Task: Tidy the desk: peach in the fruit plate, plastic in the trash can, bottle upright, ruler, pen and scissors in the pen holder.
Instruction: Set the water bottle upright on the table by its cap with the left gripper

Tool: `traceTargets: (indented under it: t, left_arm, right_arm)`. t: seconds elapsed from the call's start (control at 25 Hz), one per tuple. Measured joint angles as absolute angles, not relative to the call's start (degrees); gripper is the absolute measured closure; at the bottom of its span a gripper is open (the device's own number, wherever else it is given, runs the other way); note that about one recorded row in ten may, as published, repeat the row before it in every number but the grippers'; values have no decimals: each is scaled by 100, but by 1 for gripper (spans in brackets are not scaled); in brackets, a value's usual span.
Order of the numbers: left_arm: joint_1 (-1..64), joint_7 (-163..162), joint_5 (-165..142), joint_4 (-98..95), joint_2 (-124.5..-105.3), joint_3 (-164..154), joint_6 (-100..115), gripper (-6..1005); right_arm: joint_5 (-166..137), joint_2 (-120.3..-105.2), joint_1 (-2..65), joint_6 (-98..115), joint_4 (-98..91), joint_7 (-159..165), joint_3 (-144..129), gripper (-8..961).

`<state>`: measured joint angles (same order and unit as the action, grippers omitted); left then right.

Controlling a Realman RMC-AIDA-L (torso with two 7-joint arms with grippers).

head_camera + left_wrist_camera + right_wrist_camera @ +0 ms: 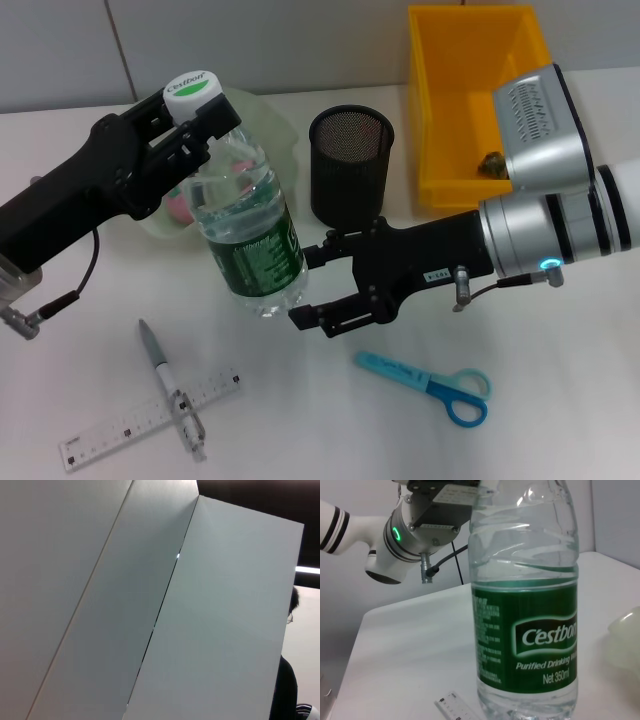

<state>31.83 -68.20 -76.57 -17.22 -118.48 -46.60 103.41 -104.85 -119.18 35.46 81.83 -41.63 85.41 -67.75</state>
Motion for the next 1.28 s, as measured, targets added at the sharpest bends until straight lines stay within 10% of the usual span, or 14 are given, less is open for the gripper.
traceTargets:
  t: [1.28]
  left_arm:
    - [2382, -4887, -7664, -1995, -11832, -4336, 9216, 555]
  right_arm:
    - [-10400, -11926, 3067, 7946, -4140, 8174, -6624, 181]
